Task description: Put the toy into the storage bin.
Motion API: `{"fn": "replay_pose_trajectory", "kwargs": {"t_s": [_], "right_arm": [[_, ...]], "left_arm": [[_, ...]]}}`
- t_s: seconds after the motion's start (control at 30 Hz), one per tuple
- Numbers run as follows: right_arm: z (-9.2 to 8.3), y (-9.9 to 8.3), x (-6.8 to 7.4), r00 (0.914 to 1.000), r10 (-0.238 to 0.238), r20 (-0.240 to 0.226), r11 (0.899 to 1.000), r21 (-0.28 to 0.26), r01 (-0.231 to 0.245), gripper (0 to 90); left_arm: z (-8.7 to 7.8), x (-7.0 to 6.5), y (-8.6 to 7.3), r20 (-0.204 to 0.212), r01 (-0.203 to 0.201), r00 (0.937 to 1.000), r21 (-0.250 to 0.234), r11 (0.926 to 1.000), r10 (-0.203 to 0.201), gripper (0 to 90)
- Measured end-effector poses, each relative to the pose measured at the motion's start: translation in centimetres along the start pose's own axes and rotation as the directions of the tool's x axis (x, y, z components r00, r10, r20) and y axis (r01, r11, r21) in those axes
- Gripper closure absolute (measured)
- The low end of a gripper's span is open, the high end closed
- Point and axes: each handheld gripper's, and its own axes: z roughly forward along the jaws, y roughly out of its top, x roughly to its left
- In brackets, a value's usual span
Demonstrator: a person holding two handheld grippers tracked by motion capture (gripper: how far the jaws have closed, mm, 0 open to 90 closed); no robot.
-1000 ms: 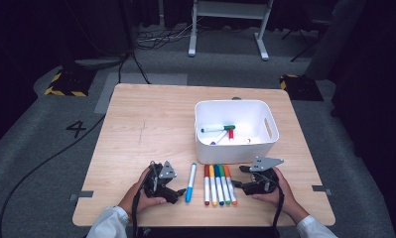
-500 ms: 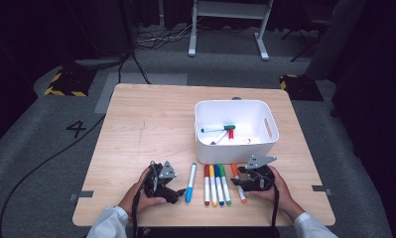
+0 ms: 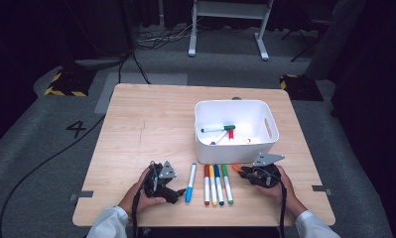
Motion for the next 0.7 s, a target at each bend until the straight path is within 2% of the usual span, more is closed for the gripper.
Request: {"fn": "replay_pose_trajectory", "kwargs": {"t_s": [0.1,0.17,0.27,0.4,0.47,0.57,0.7], "right_arm": [[-0.5,-0.2,-0.2,0.9997,0.001,-0.024,1.0,-0.017,-0.001,74.8],[-1.1,-0.2,-0.3,0.9996,-0.012,-0.024,1.0,-0.028,0.011,74.8],[-2.6,-0.3,-0.3,0.9992,-0.028,-0.03,0.997,-0.067,0.026,74.8],[-4.9,-0.2,-0.1,0.9976,-0.063,-0.03,0.991,-0.122,0.059,74.9],[-5.7,0.0,0.0,0.9955,-0.079,-0.051,0.989,-0.131,0.072,74.8],[-6.9,0.3,-0.1,0.9929,-0.109,-0.048,0.985,-0.142,0.101,74.8],[-8.7,1.1,-0.1,0.9909,-0.13,-0.037,0.974,-0.19,0.12,74.8]], "left_arm": [[0.0,0.0,0.0,0.0,0.0,1.0,0.0,1.0,0.0,10.8],[0.0,0.0,0.0,0.0,0.0,1.0,0.0,1.0,0.0,10.8],[0.0,0.0,0.0,0.0,0.0,1.0,0.0,1.0,0.0,10.8],[0.0,0.0,0.0,0.0,0.0,1.0,0.0,1.0,0.0,10.8],[0.0,0.0,0.0,0.0,0.0,1.0,0.0,1.0,0.0,10.8],[0.0,0.0,0.0,0.0,0.0,1.0,0.0,1.0,0.0,10.8],[0.0,0.0,0.0,0.0,0.0,1.0,0.0,1.0,0.0,10.8]]}}
